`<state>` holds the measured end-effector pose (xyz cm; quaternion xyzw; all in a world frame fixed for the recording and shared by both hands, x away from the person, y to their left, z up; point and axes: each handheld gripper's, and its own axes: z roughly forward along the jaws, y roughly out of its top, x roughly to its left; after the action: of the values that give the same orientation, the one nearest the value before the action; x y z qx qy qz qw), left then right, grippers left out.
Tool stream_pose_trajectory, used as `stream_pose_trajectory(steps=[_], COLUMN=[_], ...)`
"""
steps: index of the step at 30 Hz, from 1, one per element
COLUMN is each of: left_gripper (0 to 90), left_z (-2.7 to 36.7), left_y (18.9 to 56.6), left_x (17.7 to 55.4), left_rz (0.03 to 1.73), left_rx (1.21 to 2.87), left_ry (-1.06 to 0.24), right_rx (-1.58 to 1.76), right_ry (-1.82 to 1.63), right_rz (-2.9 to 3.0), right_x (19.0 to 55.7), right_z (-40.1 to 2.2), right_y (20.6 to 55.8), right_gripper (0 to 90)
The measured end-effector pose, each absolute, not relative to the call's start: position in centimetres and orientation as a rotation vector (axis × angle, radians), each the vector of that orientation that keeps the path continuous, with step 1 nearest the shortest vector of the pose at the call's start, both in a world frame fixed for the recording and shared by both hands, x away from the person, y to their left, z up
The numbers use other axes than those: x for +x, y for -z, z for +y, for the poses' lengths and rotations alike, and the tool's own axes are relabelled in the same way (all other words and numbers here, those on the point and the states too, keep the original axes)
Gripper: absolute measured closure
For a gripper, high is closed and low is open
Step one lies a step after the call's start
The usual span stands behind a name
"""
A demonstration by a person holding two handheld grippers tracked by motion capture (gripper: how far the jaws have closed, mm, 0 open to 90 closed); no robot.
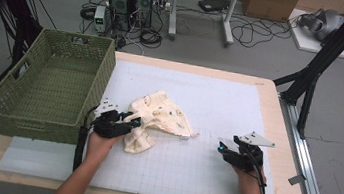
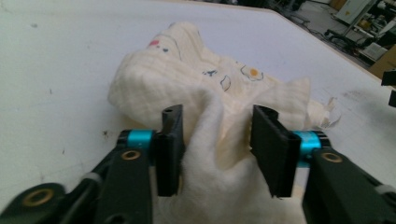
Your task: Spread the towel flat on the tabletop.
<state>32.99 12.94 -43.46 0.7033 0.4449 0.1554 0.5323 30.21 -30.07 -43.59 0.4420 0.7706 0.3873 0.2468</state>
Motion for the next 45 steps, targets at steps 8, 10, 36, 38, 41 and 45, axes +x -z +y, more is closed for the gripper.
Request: stream_pose_trajectory(steps=[8,10,36,38,41,45], left_gripper=[42.1,41.4,84.2,84.2,84.2,84.2], left_z=[8.7,7.4,10.7,11.5,12.7,13.6], left_y=[40.9,41.2,41.2,41.2,41.4,41.6], left_x=[32.9,33.3,33.6,33.5,33.4,33.2], left_rz=[0.814,0.794,0.890,0.912,0.943,0.963], left_rx=[1.844,1.907,1.750,1.738,1.735,1.728], left_ry=[-0.378,-0.358,-0.352,-0.368,-0.377,-0.380], right_rx=[1.193,1.194,1.106,1.098,1.113,1.095], right_ry=[-1.044,-1.045,-1.140,-1.151,-1.156,-1.116], right_rz=[2.116,2.116,2.232,2.241,2.271,2.329], right_x=[30.4,30.4,31.9,32.5,33.8,35.1], right_z=[-29.6,-29.6,-24.9,-23.5,-21.1,-18.5], right_y=[43.7,43.7,43.6,43.5,43.6,44.2], right_gripper=[38.3,38.3,37.8,37.1,36.5,45.3])
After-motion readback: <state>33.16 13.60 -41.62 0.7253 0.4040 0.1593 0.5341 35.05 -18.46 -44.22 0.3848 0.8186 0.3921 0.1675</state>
